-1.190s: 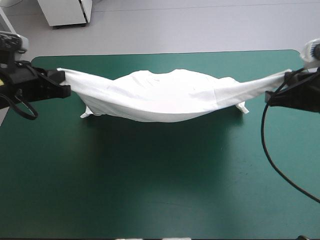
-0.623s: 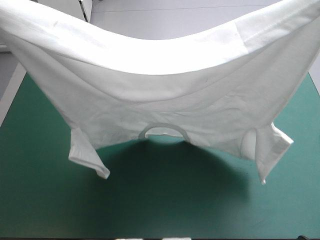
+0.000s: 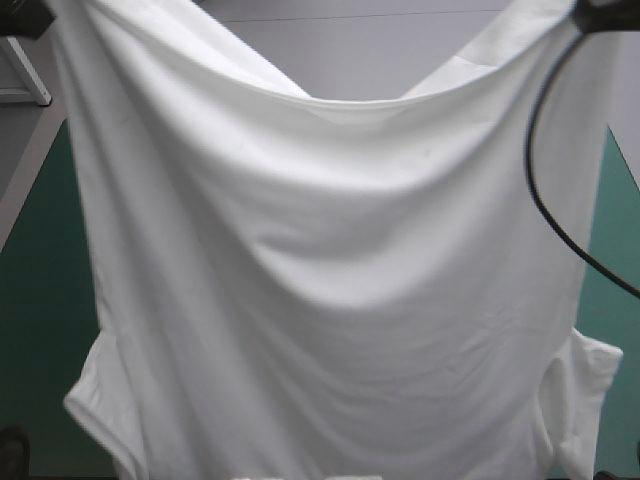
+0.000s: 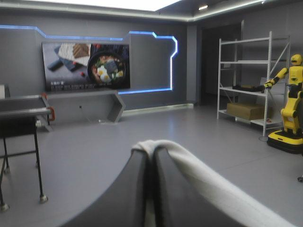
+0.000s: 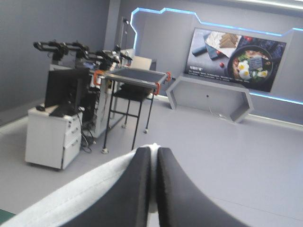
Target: Fold the cloth
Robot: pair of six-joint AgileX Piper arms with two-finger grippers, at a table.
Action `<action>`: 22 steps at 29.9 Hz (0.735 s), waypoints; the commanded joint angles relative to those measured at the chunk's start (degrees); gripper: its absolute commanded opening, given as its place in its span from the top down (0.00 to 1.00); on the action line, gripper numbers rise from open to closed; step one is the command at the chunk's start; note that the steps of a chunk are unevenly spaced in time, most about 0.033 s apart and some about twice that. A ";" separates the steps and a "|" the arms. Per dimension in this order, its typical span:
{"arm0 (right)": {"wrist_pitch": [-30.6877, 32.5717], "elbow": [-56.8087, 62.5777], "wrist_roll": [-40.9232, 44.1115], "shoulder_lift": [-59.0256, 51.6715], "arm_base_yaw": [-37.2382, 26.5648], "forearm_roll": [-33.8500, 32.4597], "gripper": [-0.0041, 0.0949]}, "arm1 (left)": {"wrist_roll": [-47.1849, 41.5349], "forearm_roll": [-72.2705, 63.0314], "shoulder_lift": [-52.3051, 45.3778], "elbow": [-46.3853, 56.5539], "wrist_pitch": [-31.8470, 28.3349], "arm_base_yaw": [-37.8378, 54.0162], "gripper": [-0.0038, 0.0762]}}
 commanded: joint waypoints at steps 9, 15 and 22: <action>-28.31 0.97 16.42 11.76 -2.37 -17.68 0.95 | 7.56 -0.64 10.43 -1.49 -26.24 -0.17 0.98; -31.64 0.97 20.07 13.46 -8.25 -15.95 0.95 | 14.84 -4.69 17.19 -7.02 -27.02 -0.17 0.98; -21.95 0.97 15.64 16.25 -9.70 -9.89 0.96 | 15.90 -5.68 21.43 -7.87 -23.21 -0.17 0.98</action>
